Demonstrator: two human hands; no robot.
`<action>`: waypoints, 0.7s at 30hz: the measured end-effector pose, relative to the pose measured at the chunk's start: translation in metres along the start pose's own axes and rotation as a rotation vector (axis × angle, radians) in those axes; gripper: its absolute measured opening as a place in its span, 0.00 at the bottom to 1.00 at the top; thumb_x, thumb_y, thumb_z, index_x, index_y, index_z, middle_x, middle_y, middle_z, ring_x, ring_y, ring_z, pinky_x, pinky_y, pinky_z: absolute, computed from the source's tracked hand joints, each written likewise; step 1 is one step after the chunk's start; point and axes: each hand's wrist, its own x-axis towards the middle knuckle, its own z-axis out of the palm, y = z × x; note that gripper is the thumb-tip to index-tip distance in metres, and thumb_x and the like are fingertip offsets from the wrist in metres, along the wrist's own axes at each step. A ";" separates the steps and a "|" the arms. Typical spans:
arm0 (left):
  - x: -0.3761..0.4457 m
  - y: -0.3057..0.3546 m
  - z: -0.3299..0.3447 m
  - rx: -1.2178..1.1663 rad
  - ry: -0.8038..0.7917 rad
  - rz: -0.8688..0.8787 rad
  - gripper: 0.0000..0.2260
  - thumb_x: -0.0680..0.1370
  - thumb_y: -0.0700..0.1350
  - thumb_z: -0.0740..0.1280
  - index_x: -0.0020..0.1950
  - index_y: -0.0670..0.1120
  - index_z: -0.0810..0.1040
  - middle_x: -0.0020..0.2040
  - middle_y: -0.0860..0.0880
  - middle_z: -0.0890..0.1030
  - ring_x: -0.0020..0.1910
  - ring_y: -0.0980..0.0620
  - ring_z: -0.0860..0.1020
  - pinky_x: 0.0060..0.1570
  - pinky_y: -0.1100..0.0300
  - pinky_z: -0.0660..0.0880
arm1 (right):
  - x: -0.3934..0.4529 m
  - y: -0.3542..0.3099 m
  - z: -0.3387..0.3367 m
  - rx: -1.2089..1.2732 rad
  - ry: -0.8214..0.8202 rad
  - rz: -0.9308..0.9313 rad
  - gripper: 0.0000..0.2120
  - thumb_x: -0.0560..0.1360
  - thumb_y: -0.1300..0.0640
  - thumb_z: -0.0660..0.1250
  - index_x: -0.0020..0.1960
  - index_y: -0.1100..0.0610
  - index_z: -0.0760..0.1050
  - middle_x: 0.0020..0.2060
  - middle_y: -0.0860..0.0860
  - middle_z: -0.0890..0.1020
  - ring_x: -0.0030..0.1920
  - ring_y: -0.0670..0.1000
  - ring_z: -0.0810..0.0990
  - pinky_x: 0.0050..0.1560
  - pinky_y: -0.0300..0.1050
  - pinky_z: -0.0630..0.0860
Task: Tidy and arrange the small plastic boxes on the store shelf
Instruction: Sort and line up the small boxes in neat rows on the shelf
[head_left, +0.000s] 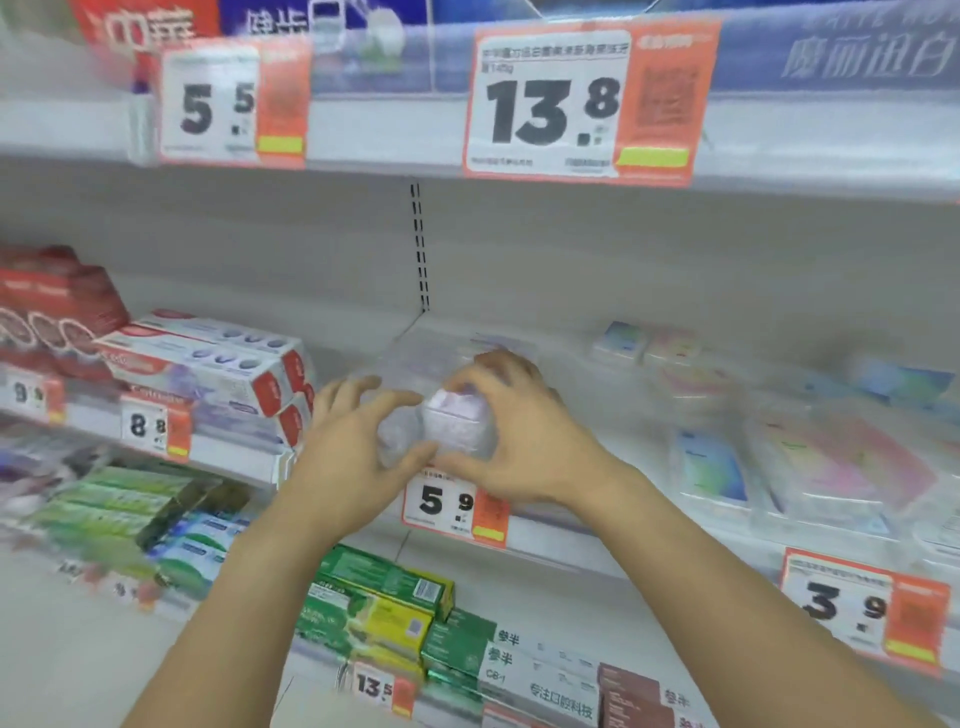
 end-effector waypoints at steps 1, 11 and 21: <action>0.003 0.000 0.000 0.025 0.016 0.004 0.32 0.65 0.68 0.59 0.65 0.56 0.74 0.65 0.48 0.72 0.65 0.47 0.64 0.62 0.51 0.64 | 0.002 0.005 -0.004 0.025 0.030 0.014 0.26 0.65 0.36 0.68 0.58 0.47 0.71 0.58 0.49 0.74 0.64 0.53 0.70 0.63 0.54 0.72; 0.019 0.016 0.013 -0.108 -0.010 -0.065 0.28 0.69 0.56 0.75 0.66 0.55 0.70 0.70 0.51 0.66 0.58 0.56 0.70 0.51 0.63 0.64 | -0.005 0.029 -0.030 0.088 0.099 0.443 0.26 0.70 0.39 0.70 0.61 0.49 0.67 0.57 0.50 0.73 0.52 0.53 0.78 0.50 0.44 0.71; 0.022 0.020 0.007 -0.231 0.065 -0.086 0.20 0.78 0.53 0.65 0.69 0.53 0.74 0.69 0.48 0.72 0.61 0.53 0.74 0.51 0.67 0.66 | -0.017 0.042 -0.052 0.754 0.096 0.443 0.28 0.60 0.60 0.83 0.58 0.49 0.80 0.52 0.47 0.85 0.47 0.47 0.83 0.49 0.41 0.80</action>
